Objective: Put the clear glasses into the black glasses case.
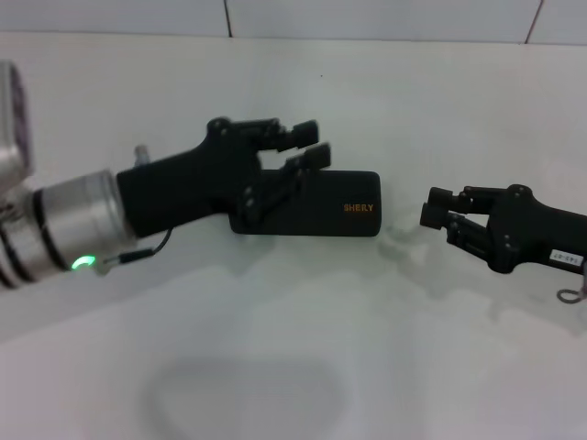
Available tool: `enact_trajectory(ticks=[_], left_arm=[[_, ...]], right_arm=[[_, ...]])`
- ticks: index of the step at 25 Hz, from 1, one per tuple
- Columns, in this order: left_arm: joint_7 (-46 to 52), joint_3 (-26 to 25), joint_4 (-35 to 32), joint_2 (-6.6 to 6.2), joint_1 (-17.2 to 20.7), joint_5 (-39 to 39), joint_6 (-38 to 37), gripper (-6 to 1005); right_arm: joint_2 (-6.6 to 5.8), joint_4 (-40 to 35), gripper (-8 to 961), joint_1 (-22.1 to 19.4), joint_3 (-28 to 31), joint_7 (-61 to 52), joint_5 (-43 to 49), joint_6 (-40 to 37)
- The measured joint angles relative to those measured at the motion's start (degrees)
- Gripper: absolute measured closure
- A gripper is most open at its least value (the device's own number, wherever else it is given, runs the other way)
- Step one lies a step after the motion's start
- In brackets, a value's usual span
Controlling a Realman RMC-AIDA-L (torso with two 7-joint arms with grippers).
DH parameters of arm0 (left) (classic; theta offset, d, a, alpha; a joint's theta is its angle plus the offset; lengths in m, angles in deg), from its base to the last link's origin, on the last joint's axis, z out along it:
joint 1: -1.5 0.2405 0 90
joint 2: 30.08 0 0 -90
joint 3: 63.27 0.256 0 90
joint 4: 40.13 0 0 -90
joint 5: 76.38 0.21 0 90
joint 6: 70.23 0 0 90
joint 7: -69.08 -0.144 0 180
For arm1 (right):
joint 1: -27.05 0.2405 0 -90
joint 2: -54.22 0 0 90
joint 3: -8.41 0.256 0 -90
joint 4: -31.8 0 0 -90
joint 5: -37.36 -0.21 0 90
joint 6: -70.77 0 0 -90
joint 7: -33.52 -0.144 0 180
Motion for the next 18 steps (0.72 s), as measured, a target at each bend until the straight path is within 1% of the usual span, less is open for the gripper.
enact_trajectory(ticks=[2,6,8,10,13,15,18], left_arm=[[0.37,-0.09,-0.05,-0.42,1.62,0.19,-1.36,854],[-0.52,-0.40,0.34,-1.62,5.03,0.25,-5.15,796],[-1.61,-0.46,0.58,-2.12,6.33,0.35,-6.74,560],[-1.85,-0.45,0.49,-2.37,7.64,0.65,-7.26,479],[-1.88,-0.46,0.31,-2.86,9.17,1.39,-7.33,357],[-2.04,-0.46,0.45,-3.13,9.80,2.44,-7.32,285],[-2.63,-0.93,0.38,-3.18,11.06,3.84,-7.07,193]], right_arm=[[-0.48,-1.25,730,0.00,0.45,1.91,0.20,-2.58],[-0.84,-5.05,704,0.15,0.76,1.32,0.50,-2.87],[-0.88,-6.67,691,0.27,0.66,1.16,1.14,-2.87],[-0.75,-8.80,678,0.73,0.73,1.04,2.73,-2.76],[-0.47,-10.03,450,1.29,0.80,1.26,4.24,-2.46],[-0.30,-10.64,345,1.41,0.84,1.57,5.49,-2.36],[-0.05,-10.85,187,1.43,0.82,2.26,6.32,-1.79]])
